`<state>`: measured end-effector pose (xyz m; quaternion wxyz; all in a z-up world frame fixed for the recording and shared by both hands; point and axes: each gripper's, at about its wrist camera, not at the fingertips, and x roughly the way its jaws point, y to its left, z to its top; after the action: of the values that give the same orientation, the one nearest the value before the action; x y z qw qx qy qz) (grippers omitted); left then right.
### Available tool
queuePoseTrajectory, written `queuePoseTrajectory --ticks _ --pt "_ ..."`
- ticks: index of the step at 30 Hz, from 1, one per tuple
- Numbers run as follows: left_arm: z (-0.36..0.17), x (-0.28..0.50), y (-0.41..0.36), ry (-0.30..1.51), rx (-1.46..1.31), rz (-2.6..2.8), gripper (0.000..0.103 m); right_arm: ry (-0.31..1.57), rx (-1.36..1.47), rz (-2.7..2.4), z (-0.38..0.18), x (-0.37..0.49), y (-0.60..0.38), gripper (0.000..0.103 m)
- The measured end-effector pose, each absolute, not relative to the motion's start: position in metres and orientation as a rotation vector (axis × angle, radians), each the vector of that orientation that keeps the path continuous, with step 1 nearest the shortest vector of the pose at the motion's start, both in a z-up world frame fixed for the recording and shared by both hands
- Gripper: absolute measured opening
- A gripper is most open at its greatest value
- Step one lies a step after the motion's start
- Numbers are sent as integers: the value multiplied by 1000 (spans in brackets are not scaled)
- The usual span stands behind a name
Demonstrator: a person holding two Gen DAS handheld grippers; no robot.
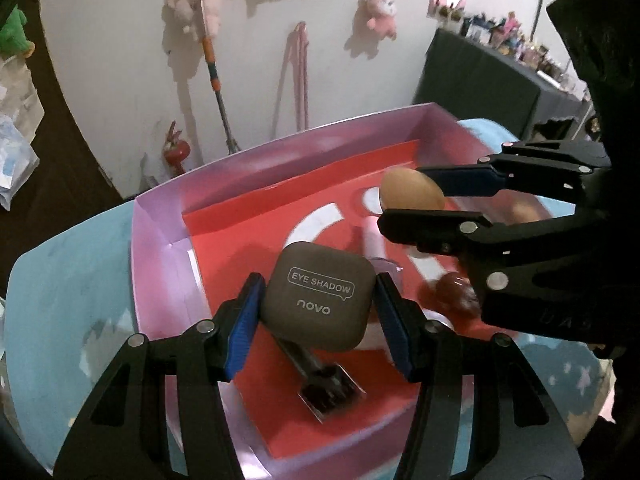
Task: Organize rigid objects
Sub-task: 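Carry the compact with the left tool into the box while the right tool carries the sponge there, then lower and open the left tool releasing the compact while the right tool releases the sponge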
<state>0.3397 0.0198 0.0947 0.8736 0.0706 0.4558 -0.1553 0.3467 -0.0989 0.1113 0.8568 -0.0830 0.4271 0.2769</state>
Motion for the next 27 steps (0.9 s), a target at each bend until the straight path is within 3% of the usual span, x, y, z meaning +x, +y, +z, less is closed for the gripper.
queuePoseTrajectory --ticks 13,27 --pt "65 391 37 1137 27 -238 54 1052 -250 538 78 408 -80 40" --pt "64 408 17 1122 108 -178 54 1180 -250 506 66 437 -76 40"
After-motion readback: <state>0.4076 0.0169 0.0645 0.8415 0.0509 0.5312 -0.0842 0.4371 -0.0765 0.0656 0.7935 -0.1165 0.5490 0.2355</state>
